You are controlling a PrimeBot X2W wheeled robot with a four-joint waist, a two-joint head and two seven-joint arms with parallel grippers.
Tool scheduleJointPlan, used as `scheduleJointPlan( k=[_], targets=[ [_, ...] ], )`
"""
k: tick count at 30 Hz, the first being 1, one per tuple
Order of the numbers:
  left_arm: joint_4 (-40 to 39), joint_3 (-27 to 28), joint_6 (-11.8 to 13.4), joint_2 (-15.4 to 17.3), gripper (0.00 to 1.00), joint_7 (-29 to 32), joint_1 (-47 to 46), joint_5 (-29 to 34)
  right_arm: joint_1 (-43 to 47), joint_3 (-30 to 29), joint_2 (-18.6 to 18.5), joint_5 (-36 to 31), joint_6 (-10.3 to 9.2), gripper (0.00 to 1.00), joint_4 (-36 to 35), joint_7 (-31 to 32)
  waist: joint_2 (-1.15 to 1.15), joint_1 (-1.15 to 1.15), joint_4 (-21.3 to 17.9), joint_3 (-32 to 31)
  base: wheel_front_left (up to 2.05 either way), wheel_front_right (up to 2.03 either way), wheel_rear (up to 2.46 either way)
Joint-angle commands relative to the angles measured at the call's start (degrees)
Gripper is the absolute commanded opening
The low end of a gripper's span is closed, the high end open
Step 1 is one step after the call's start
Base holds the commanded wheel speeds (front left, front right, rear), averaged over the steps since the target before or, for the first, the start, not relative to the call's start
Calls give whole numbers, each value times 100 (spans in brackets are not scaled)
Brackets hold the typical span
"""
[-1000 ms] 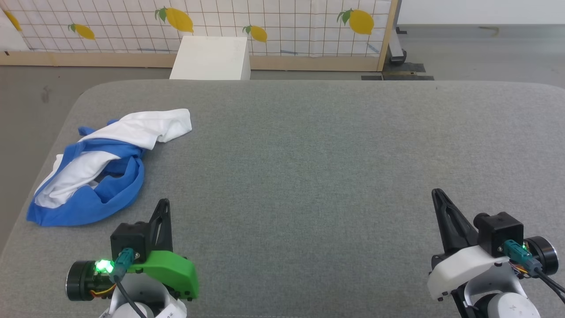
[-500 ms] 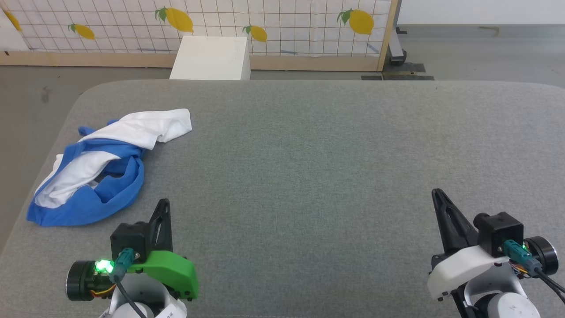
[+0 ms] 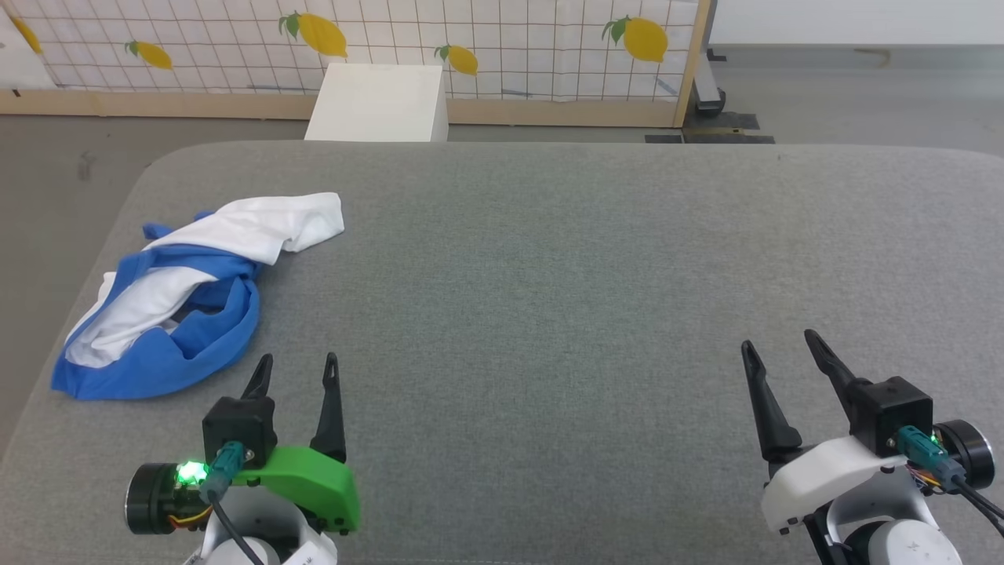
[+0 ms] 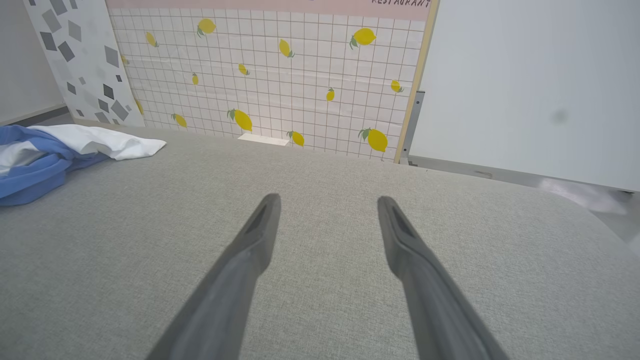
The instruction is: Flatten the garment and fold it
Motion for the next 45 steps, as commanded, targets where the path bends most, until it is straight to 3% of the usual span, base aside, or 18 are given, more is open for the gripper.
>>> scheduleJointPlan(
  k=[1, 45],
  targets=[
    [27, -46, 58, -2, 100, -74, -45, -36, 4, -16, 1, -18, -1, 100, -34, -52, 0, 0, 24, 1, 0, 0, 0],
    [-1, -200, 444, 81, 100, -596, -36, -440, 49, 19, 7, -47, -4, 100, -192, -275, 0, 0, 1518, 47, 0, 0, 0]
  ],
)
